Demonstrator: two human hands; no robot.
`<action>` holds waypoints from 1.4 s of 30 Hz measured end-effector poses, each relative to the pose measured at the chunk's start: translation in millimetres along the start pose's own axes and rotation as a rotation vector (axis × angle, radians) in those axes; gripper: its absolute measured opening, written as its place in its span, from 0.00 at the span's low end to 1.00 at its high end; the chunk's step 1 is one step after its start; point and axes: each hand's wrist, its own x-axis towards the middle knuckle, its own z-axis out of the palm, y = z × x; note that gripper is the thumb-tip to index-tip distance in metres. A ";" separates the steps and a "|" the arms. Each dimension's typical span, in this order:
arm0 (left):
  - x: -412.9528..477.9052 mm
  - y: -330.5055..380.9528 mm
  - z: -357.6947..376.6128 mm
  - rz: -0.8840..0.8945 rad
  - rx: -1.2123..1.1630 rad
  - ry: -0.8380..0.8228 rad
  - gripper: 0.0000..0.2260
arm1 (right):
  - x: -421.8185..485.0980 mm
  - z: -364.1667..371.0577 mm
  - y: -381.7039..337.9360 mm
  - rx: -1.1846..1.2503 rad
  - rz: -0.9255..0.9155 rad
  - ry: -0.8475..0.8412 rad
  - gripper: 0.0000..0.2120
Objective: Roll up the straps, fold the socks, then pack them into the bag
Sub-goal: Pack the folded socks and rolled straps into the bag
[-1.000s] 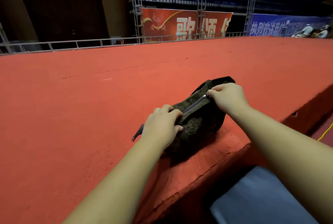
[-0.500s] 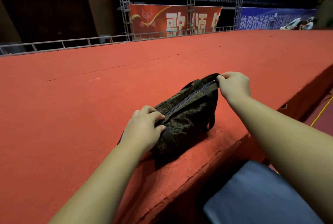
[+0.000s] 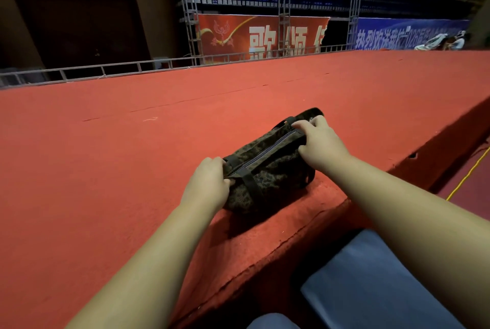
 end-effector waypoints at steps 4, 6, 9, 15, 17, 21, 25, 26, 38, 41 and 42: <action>-7.8 6.3 -6.8 0.083 -0.007 0.107 0.06 | -1.8 -5.2 -1.9 -0.170 -0.105 -0.031 0.37; -8.7 8.9 -7.6 0.102 0.014 0.128 0.03 | 1.9 -8.5 2.3 -0.212 -0.108 -0.037 0.39; -7.1 14.7 -7.8 0.060 0.074 0.099 0.07 | 13.4 -12.6 11.2 -0.252 -0.103 -0.051 0.43; 5.3 10.8 5.7 0.018 0.055 0.038 0.16 | 41.9 -3.2 21.6 -0.210 -0.186 -0.135 0.40; 7.2 7.5 9.5 0.042 0.023 0.065 0.10 | 49.1 3.7 23.8 -0.223 -0.167 -0.153 0.34; 10.9 4.3 10.9 0.085 -0.041 0.130 0.07 | 53.2 11.0 27.3 -0.215 -0.152 -0.149 0.15; 13.5 6.2 7.8 0.099 -0.061 0.175 0.04 | 49.4 7.2 26.5 -0.236 -0.197 -0.071 0.07; 13.6 7.1 5.9 0.100 -0.060 0.176 0.04 | 47.8 4.2 24.2 -0.252 -0.203 -0.070 0.08; 11.2 39.1 -63.3 0.112 -0.320 0.322 0.03 | 20.5 -79.5 -12.2 -0.189 -0.037 0.046 0.10; 7.2 47.7 -81.4 0.114 -0.325 0.316 0.05 | 7.5 -94.7 -17.2 -0.147 -0.036 0.082 0.09; 4.7 50.8 -85.6 0.119 -0.315 0.311 0.06 | 3.4 -100.1 -16.9 -0.137 -0.035 0.084 0.09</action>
